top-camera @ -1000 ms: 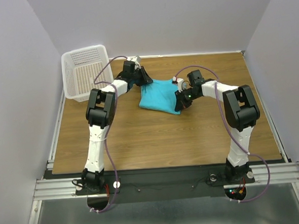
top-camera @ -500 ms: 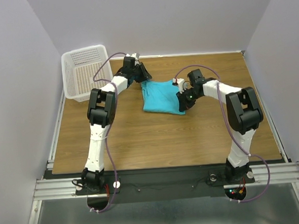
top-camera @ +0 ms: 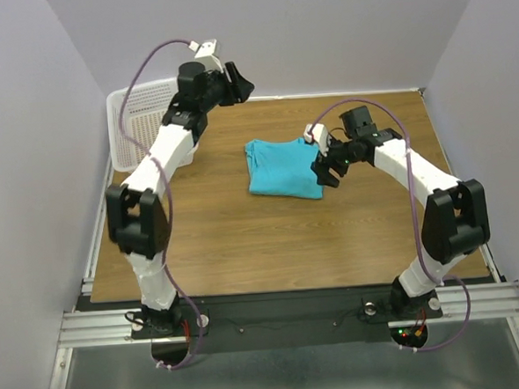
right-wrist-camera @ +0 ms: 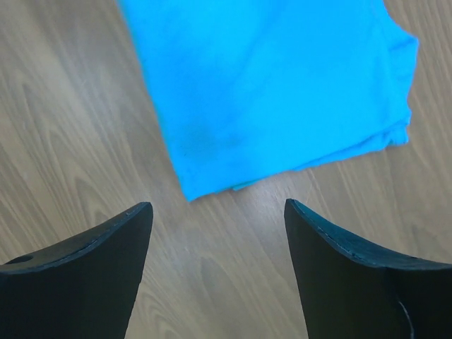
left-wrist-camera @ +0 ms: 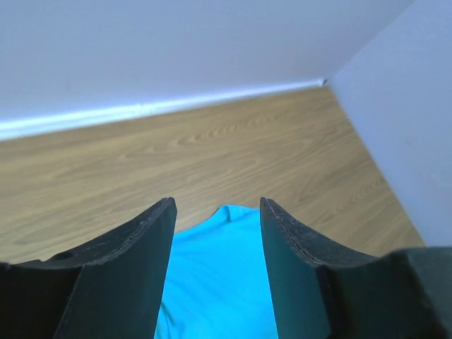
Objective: Fold and stack the t-shirts
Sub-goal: Neatly place the folded tshirt to the corner
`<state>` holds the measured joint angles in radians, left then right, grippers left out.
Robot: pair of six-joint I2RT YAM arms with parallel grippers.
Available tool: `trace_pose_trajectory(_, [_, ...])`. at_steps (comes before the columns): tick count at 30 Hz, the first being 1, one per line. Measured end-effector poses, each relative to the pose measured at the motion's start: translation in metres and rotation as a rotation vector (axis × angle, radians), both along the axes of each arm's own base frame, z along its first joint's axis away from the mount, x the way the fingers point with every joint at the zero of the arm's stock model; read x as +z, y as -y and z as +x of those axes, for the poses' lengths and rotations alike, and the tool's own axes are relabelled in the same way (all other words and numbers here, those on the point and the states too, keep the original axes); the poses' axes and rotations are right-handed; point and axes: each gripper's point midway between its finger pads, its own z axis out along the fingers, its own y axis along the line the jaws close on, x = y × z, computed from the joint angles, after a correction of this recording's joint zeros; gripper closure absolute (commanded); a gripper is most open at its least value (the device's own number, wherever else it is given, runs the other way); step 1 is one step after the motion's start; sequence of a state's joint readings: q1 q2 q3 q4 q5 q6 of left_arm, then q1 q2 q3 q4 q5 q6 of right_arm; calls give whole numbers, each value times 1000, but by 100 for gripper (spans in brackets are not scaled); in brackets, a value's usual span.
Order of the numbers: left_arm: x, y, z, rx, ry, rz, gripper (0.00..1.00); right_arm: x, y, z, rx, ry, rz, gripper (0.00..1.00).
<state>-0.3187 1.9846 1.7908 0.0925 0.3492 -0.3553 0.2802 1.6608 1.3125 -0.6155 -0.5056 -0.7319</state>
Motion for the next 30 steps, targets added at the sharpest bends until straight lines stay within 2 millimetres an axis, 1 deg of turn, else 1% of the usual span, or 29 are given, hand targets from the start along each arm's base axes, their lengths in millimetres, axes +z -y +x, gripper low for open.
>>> trace_pose_trajectory(1, [33, -10, -18, 14, 67, -6, 37, -1, 0, -4, 47, 23, -10, 18])
trace_pose_trajectory(3, [70, -26, -44, 31, 147, -23, 37, -7, -2, -14, 129, 41, -28, 18])
trace_pose_trajectory(4, [84, -37, -60, 44, 177, -26, 37, -11, -2, -17, 158, 43, -42, 18])
trace_pose_trajectory(5, [90, -44, -69, 56, 197, -28, 37, -15, -5, -19, 194, 53, -65, 18])
trace_pose_trajectory(6, [91, -56, -83, 75, 206, -24, 36, -21, -12, -22, 227, 50, -75, 18])
trace_pose_trajectory(7, [88, -63, -92, 90, 207, -18, 35, -28, -23, -24, 264, 48, -100, 18])
trace_pose_trajectory(8, [82, -72, -103, 105, 197, -8, 35, -32, -29, -24, 280, 47, -112, 18])
trace_pose_trajectory(9, [72, -83, -113, 128, 183, 6, 34, -41, -41, -26, 310, 42, -139, 19])
trace_pose_trajectory(11, [47, -99, -129, 161, 134, 38, 34, -56, -61, -26, 346, 40, -183, 20])
trace_pose_trajectory(13, [22, -114, -149, 193, 79, 77, 33, -68, -72, -28, 358, 34, -225, 21])
trace_pose_trajectory(14, [15, -118, -154, 198, 64, 86, 32, -74, -76, -28, 359, 35, -248, 21])
trace_pose_trajectory(16, [5, -130, -178, 223, 47, 108, 32, -82, -79, -28, 353, 35, -281, 22])
trace_pose_trajectory(18, [3, -139, -195, 242, 48, 115, 31, -87, -80, -27, 338, 42, -309, 23])
trace_pose_trajectory(20, [9, -146, -209, 262, 72, 111, 31, -90, -81, -25, 323, 52, -332, 25])
trace_pose_trajectory(22, [15, -152, -221, 280, 94, 104, 31, -96, -81, -21, 303, 55, -361, 29])
trace_pose_trajectory(23, [17, -154, -225, 289, 103, 100, 31, -100, -82, -17, 285, 61, -376, 34])
trace_pose_trajectory(25, [20, -157, -234, 301, 117, 93, 31, -99, -83, -10, 266, 75, -391, 42])
trace_pose_trajectory(26, [21, -158, -237, 304, 120, 91, 31, -99, -83, -6, 250, 87, -398, 52])
trace_pose_trajectory(28, [21, -159, -240, 305, 120, 89, 31, -100, -82, -2, 240, 100, -417, 66])
trace_pose_trajectory(29, [19, -159, -242, 305, 112, 90, 31, -101, -80, 0, 228, 102, -423, 80])
trace_pose_trajectory(30, [18, -159, -242, 305, 108, 89, 31, -101, -78, 3, 218, 113, -441, 86])
